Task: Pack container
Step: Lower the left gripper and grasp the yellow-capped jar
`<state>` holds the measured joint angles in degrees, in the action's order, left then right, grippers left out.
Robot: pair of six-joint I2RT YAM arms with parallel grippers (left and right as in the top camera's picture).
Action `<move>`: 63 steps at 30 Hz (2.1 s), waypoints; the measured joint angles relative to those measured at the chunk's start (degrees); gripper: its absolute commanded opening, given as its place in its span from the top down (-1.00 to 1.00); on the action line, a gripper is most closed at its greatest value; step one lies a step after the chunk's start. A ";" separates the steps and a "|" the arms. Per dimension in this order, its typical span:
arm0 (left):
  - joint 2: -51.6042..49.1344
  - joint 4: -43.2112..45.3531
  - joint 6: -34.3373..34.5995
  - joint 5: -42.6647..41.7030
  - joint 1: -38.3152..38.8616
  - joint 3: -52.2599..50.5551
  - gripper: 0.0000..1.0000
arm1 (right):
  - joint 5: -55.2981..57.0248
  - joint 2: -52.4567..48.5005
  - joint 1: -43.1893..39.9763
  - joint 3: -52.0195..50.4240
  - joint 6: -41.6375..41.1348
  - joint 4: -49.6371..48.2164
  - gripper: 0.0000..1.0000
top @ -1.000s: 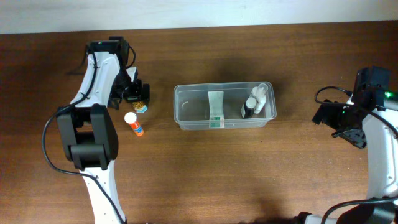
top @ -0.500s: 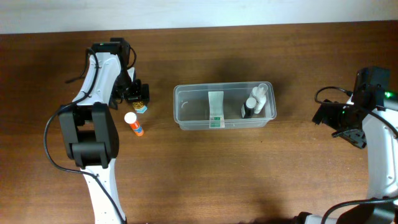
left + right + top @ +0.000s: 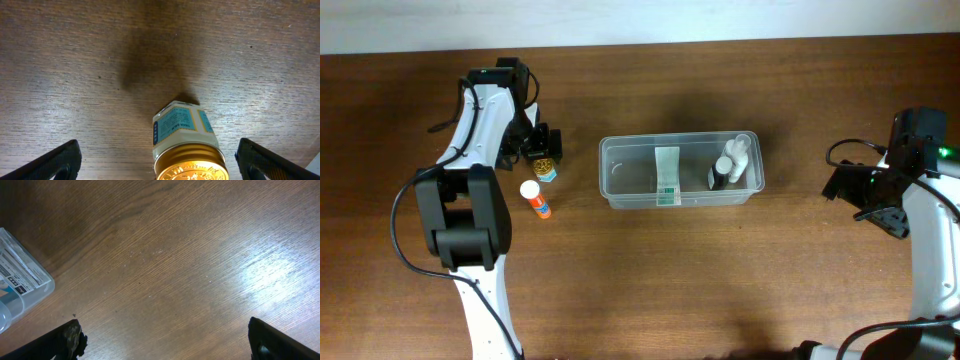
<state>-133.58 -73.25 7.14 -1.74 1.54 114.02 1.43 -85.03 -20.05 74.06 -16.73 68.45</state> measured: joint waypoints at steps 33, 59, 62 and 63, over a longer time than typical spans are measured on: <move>-1.01 0.50 0.02 -0.37 3.17 -2.16 -0.99 | 0.00 0.00 0.00 0.00 -0.04 0.02 -0.96; -1.01 1.70 0.00 0.72 3.17 -3.89 -0.15 | 0.00 0.02 0.00 0.00 -0.02 0.02 -0.96; -1.01 1.68 0.04 0.70 3.17 -3.93 -0.08 | 0.00 0.00 0.00 0.00 0.00 0.02 -0.97; -1.01 1.68 0.04 0.72 3.17 -3.93 -0.04 | 0.00 0.02 0.00 0.00 -0.04 0.00 -0.97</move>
<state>-134.58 -71.57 7.18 -1.02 4.71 110.08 1.43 -85.01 -20.05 74.06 -16.78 68.45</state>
